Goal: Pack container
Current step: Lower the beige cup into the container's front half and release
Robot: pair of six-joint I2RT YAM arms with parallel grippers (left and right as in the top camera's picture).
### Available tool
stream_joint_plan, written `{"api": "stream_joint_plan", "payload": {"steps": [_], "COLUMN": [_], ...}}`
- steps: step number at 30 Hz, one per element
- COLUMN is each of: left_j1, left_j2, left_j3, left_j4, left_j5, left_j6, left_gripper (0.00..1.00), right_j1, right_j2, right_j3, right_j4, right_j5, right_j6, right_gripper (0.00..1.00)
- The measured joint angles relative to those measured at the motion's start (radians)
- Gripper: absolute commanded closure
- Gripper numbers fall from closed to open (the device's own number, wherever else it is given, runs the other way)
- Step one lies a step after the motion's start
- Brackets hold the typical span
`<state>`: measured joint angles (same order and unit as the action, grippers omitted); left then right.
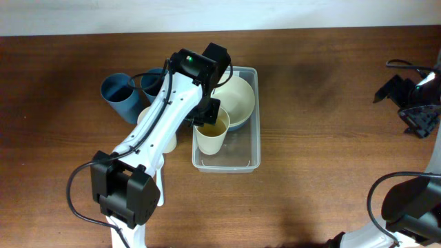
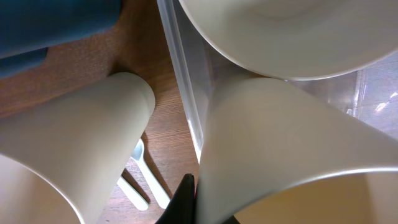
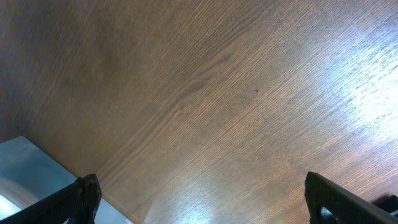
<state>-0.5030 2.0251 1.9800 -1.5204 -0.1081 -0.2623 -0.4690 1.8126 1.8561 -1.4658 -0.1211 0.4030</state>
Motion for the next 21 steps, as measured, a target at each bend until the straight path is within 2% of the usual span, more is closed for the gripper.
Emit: {"api": "stream_joint_plan", "payload": {"steps": [4,6,18,21], "left_j1": [0.0,0.0,0.0,0.0], "left_j2": [0.0,0.0,-0.002,-0.002], "left_j3": [0.0,0.0,0.003,0.038], "left_j4": [0.001,0.007,0.016,-0.02], "left_j5": [-0.003,-0.005,-0.004,0.003], "left_j6": [-0.007,-0.018,-0.026,-0.027], "left_gripper": [0.84,0.73,0.71,0.62], "right_j1": [0.0,0.0,0.0,0.0], "right_j2": [0.0,0.0,0.0,0.0], "right_j3": [0.0,0.0,0.0,0.0], "right_j4": [0.0,0.0,0.0,0.0], "right_j5": [0.0,0.0,0.0,0.0], "right_j6": [0.0,0.0,0.0,-0.001], "right_gripper": [0.01,0.01,0.01,0.01]}}
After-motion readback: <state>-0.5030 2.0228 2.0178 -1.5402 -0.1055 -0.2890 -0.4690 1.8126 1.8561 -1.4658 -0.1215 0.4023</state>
